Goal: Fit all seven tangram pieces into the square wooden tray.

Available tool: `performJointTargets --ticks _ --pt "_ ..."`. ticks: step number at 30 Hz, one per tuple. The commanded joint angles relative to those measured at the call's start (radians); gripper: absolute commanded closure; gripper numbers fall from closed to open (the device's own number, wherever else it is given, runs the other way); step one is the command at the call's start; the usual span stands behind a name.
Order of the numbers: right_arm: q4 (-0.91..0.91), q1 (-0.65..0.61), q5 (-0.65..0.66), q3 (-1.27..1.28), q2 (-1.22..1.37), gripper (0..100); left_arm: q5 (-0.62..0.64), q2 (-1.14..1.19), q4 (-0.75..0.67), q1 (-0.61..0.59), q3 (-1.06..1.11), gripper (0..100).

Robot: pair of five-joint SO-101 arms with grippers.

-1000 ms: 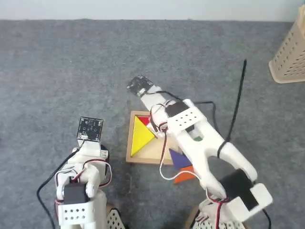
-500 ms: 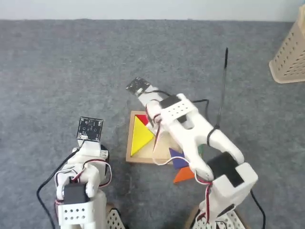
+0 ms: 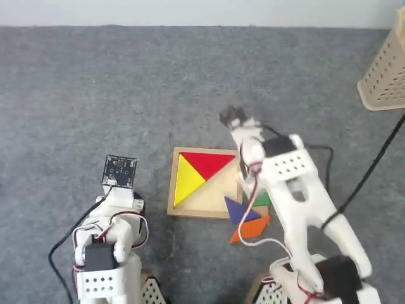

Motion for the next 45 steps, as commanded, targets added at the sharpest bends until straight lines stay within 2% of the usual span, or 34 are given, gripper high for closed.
performJointTargets --ticks 1,9,14,17,22,24,28,31,35,38,41,45 --pt "-0.004 -0.01 0.104 0.097 -0.099 82.9 0.008 -0.021 0.0 0.002 -0.008 93" --pt "0.007 -0.036 0.167 0.206 -0.286 82.8 0.008 -0.021 0.0 0.002 -0.008 93" --pt "0.03 -0.179 0.218 0.315 -0.398 82.8 0.008 -0.021 0.0 0.002 -0.008 93" --pt "0.021 -0.248 0.213 0.334 -0.394 82.8 0.008 -0.021 0.0 0.002 -0.008 93" --pt "-0.044 -0.243 0.221 0.339 -0.231 82.8 0.008 -0.021 0.0 0.002 -0.008 93" --pt "-0.087 -0.202 0.221 0.324 -0.145 83.0 0.008 -0.021 0.0 0.002 -0.008 93" --pt "-0.156 -0.022 0.233 0.253 0.008 83.1 0.008 -0.021 0.0 0.002 -0.008 93" --pt "-0.166 0.108 0.307 0.183 0.097 83.1 0.008 -0.021 0.0 0.002 -0.008 93" --pt "-0.166 0.236 0.316 0.063 0.18 83.1 0.008 -0.021 0.0 0.002 -0.008 93" --pt "-0.163 0.277 0.313 -0.006 0.208 83.1 0.008 -0.021 0.0 0.002 -0.008 93" --pt "-0.148 0.275 0.308 -0.025 0.194 83.1 0.008 -0.021 0.0 0.002 -0.008 93" --pt "-0.134 0.252 0.241 -0.023 0.127 83.1 0.008 -0.021 0.0 0.002 -0.008 93"
